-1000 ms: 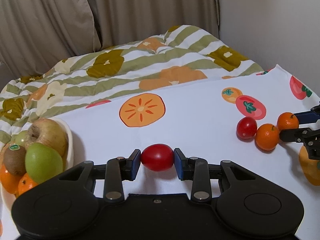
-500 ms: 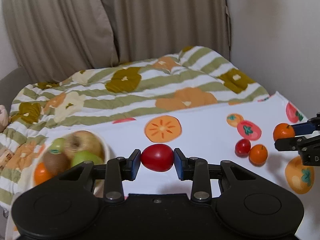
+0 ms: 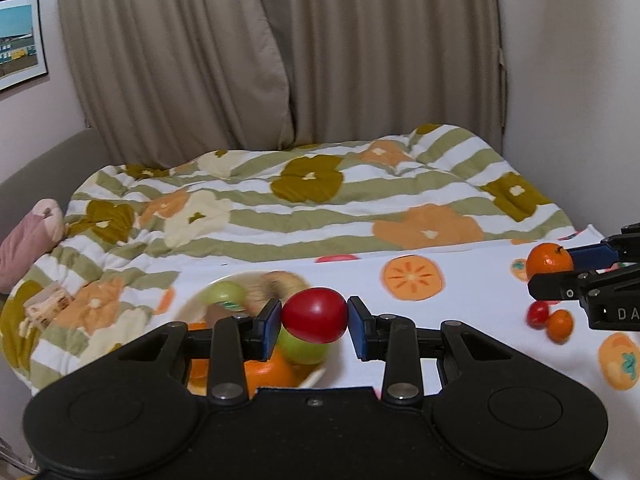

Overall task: Organize fruits
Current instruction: 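Carry the tomato with the left tool while the right tool carries the tangerine to the bowl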

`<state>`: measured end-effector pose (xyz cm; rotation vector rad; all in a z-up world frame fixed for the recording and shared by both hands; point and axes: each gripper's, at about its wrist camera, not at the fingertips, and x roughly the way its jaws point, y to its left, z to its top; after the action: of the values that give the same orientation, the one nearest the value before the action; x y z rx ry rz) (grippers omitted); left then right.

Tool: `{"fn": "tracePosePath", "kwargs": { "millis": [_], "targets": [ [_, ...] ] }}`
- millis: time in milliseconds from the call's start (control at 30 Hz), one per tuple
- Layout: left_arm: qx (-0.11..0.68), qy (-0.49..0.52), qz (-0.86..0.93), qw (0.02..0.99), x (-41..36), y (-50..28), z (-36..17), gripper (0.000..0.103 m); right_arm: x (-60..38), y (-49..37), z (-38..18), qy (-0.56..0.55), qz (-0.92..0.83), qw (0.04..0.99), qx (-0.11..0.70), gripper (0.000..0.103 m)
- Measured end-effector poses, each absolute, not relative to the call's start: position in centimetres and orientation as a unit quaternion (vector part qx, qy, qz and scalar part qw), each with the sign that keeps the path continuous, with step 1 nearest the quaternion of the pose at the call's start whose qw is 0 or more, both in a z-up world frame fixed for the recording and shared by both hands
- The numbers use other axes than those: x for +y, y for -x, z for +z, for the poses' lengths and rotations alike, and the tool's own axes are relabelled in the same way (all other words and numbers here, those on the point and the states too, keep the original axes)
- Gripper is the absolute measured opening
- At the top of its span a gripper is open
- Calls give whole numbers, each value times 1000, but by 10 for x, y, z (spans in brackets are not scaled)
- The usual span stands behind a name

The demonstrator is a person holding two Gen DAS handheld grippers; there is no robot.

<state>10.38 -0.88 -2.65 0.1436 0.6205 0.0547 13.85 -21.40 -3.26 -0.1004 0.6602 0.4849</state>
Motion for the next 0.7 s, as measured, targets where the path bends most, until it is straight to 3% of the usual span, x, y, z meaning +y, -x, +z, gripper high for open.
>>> {"fn": "tracePosePath", "kwargs": {
  "millis": [700],
  "targets": [
    [363, -136, -27, 921, 95, -127, -91, 39, -63, -147, -55, 45, 236, 904, 353, 53]
  ]
}}
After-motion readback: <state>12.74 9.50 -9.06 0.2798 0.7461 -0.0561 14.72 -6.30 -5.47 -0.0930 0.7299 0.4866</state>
